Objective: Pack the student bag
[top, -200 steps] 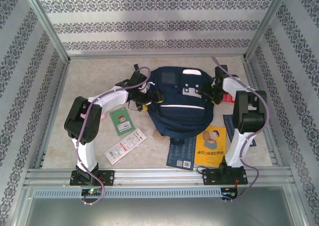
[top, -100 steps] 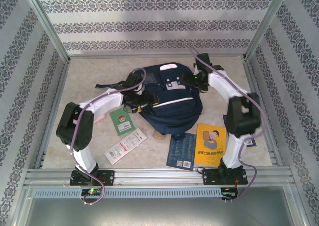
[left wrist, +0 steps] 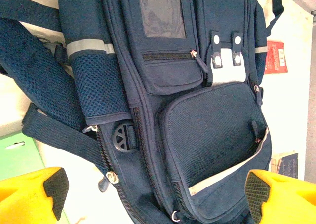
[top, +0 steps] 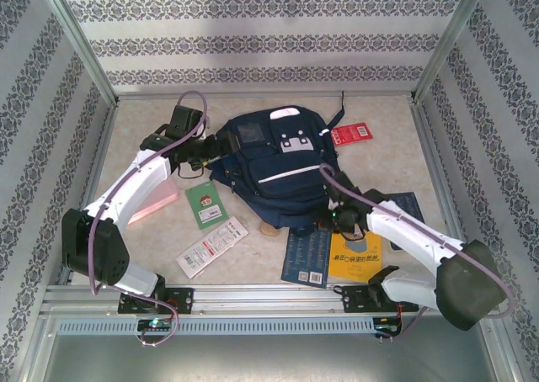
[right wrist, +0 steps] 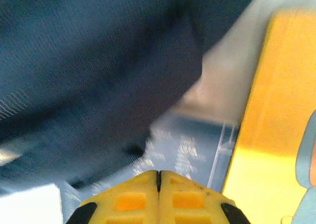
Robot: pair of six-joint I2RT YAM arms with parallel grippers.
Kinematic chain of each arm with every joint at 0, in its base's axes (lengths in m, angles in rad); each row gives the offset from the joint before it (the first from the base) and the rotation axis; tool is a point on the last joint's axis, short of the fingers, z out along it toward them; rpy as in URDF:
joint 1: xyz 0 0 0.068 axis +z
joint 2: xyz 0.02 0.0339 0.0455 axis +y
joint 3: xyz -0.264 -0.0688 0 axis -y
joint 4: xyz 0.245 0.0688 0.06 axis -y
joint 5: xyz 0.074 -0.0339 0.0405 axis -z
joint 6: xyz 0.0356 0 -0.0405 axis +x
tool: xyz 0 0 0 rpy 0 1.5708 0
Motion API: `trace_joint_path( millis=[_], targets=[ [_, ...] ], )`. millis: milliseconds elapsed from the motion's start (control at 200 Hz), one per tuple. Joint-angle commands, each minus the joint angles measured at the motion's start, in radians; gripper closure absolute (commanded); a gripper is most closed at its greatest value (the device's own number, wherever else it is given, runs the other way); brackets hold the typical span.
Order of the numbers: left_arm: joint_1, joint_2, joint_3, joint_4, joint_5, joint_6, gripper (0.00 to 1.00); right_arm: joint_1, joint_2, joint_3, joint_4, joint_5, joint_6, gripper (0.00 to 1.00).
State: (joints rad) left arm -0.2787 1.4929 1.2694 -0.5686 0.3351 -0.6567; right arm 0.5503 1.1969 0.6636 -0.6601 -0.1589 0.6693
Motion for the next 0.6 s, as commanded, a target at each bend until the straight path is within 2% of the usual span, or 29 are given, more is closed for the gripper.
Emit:
trace_joint_path(
  millis=[0, 90, 265, 410, 595],
  targets=[
    [0.016, -0.025, -0.025, -0.031, -0.004, 0.029, 0.07, 0.043, 0.056, -0.014, 0.003, -0.007, 0.027, 1.00],
    [0.018, -0.028, -0.036, -0.024, -0.002, 0.028, 0.07, 0.081, 0.153, -0.008, 0.006, -0.001, 0.028, 1.00],
    [0.024, -0.036, -0.039, -0.029, -0.002, 0.028, 0.06, 0.102, 0.325, 0.021, 0.018, 0.110, 0.034, 1.00],
    [0.032, -0.035, -0.042, -0.037, -0.012, 0.034, 0.06, 0.031, 0.376, 0.062, 0.047, 0.181, 0.004, 1.00],
    [0.038, 0.000, -0.057, -0.033, -0.025, 0.052, 0.08, -0.068, 0.431, 0.162, 0.084, 0.201, -0.058, 1.00]
  ],
)
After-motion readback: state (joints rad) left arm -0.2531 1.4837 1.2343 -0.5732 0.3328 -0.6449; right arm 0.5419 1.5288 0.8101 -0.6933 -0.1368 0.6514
